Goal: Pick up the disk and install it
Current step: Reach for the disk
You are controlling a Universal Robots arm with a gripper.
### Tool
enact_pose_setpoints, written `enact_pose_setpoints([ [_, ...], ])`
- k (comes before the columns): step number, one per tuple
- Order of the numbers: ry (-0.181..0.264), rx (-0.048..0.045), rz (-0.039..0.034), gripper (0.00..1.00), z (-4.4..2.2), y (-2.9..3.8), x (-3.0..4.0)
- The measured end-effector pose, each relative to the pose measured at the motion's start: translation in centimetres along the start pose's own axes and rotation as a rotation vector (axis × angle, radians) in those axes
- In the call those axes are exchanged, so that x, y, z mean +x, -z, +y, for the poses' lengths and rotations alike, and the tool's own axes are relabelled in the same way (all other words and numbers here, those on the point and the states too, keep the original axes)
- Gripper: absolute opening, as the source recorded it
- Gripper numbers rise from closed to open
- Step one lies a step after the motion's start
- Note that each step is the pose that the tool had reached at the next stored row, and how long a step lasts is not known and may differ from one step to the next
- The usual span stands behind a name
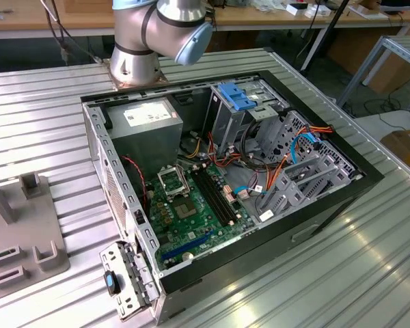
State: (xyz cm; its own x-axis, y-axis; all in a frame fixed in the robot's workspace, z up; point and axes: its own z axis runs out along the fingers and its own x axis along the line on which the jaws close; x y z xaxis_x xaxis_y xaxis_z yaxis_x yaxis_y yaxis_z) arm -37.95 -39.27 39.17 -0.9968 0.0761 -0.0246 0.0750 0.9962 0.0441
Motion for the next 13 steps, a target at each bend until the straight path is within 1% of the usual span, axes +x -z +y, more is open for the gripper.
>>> enact_pose_setpoints([
  [4, 0.0, 0.0001, 0.0001, 0.11, 0.17, 0.03, 2.88],
  [6, 0.0, 0.0001, 0.0, 0.11, 0.34, 0.04, 4.43],
  [8, 0.0, 0.0001, 0.0001, 0.11, 0.43, 0.04, 5.24],
  [10, 0.0, 0.0001, 0.0001, 0.11, 0.63, 0.05, 6.54],
  [12, 0.0, 0.0001, 0.0001, 0.11, 1.09, 0.02, 7.69],
  [13, 0.0, 0.0001, 0.0, 0.11, 1.36, 0.0, 8.04],
])
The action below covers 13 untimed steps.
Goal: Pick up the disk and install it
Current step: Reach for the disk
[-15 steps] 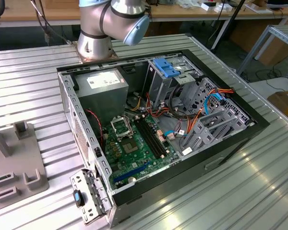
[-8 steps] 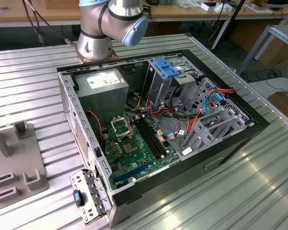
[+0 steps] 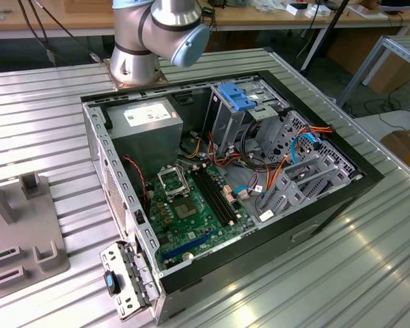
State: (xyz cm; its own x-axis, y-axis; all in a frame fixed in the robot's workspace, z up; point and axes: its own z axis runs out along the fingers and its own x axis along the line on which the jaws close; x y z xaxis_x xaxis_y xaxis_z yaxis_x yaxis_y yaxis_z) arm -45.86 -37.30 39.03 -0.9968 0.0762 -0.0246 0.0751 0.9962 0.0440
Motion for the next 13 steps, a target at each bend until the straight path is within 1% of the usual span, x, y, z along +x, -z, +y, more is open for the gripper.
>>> enact_pose_setpoints([
  [2, 0.0, 0.0003, 0.0002, 0.11, 0.69, -0.07, 0.65],
  [4, 0.0, 0.0004, 0.0, 0.11, 0.92, -0.17, 1.31],
  [5, 0.0, 0.0004, 0.0, 0.11, 1.0, -0.23, 1.49],
  [8, 0.0, 0.0009, 0.001, 0.11, 1.24, -0.44, 1.83],
  [10, 0.0, 0.0007, 0.0007, 0.11, 1.25, -0.49, 1.84],
  [11, 0.0, 0.0007, 0.0009, 0.11, 1.23, -0.88, 1.85],
  [13, 0.0, 0.0008, 0.0011, 0.11, 1.23, -1.0, 1.85],
])
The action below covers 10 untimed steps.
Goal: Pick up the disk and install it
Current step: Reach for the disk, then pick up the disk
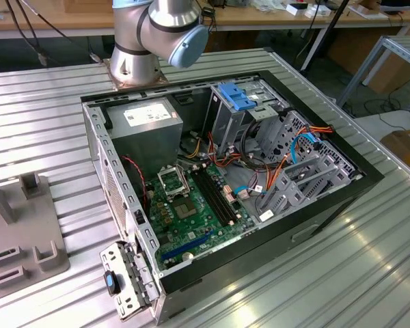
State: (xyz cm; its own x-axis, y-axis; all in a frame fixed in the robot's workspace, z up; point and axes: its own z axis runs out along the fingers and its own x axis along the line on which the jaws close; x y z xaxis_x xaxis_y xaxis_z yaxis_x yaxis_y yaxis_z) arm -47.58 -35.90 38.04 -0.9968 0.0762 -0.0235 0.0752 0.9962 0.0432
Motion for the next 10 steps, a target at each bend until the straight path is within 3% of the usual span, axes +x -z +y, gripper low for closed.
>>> enact_pose_setpoints([
  [10, 0.0, -0.0001, -0.0002, 0.11, -0.01, -0.12, 0.0],
])
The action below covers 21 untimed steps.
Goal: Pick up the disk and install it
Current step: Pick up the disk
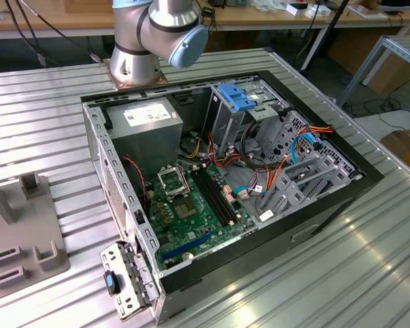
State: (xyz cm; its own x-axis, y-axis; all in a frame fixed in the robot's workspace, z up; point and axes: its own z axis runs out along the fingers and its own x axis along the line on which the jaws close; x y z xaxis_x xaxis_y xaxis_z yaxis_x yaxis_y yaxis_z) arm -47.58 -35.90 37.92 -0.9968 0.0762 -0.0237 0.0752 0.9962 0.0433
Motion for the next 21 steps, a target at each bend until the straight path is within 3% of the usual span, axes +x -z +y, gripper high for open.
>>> enact_pose_setpoints([
  [3, 0.001, -0.0001, 0.0001, 0.11, 0.0, 0.0, 0.0],
  [7, 0.065, -0.0016, 0.0027, 0.11, 0.0, -0.01, 0.0],
  [11, 0.169, -0.0038, 0.0073, 0.11, 0.0, -0.01, 0.0],
  [16, 0.356, -0.0078, 0.0154, 0.11, 0.0, -0.02, 0.0],
  [21, 0.478, -0.0106, 0.0206, 0.11, 0.0, -0.06, 0.01],
])
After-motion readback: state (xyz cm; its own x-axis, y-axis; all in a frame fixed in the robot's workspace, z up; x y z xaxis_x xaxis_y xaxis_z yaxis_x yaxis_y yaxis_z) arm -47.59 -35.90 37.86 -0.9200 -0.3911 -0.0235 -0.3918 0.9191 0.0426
